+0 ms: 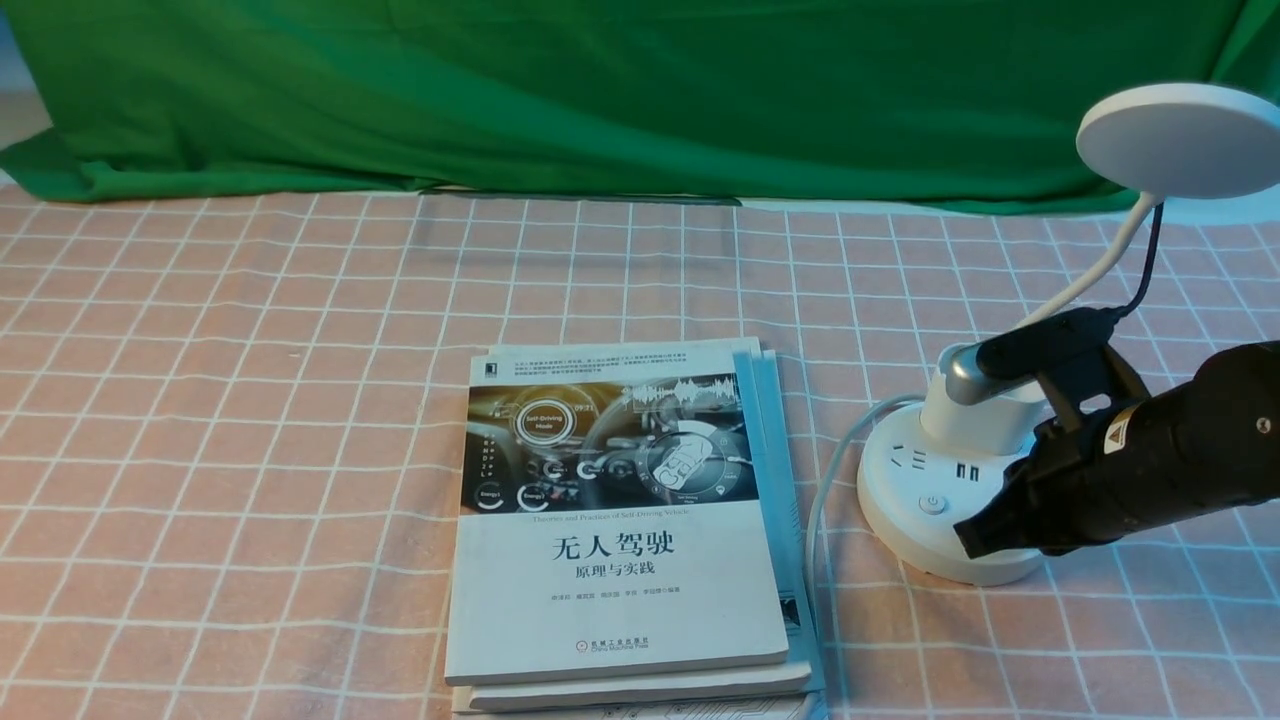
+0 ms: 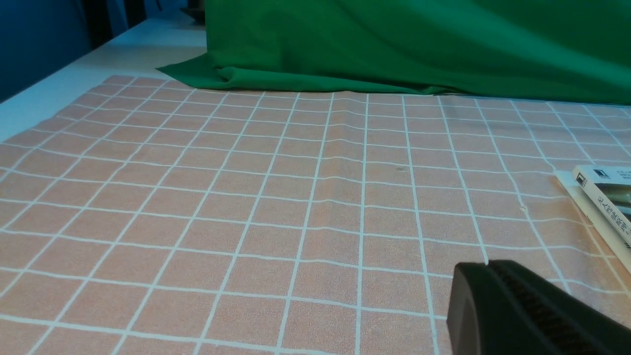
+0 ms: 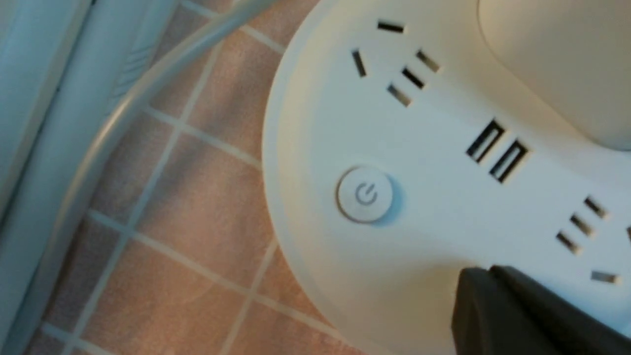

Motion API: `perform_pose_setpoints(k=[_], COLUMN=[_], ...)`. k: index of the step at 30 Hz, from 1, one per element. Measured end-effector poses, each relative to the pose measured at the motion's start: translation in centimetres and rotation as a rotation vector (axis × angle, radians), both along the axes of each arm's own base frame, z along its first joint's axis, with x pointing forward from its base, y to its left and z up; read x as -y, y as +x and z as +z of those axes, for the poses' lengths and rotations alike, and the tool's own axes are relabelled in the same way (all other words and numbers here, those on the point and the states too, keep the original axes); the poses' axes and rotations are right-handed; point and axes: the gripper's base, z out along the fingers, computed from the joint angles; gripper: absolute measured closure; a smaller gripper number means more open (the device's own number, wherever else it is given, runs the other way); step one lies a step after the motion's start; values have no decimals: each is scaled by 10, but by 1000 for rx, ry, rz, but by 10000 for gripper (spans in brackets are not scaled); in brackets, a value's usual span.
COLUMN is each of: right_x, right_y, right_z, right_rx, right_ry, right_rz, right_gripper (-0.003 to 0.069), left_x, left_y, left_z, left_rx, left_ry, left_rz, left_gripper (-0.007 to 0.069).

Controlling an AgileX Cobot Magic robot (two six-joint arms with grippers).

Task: Turn on the table lamp on the pink coffee tablecloth with your hand.
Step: 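Press the button on the base of the white desk lamp with the right gripper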

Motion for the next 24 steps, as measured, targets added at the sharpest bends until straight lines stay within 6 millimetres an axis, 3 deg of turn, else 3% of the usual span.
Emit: perform_pose_setpoints(k=[24], right_x=[1], right_y=[3], right_z=[-6], right_rx=[33], right_ry=[-8], right_rz=[-22], right_gripper=[629], left_x=[0], left_y=[0], left_z=[0], left_rx=[0], left_ry=[0], left_rz=[0], left_gripper=[603])
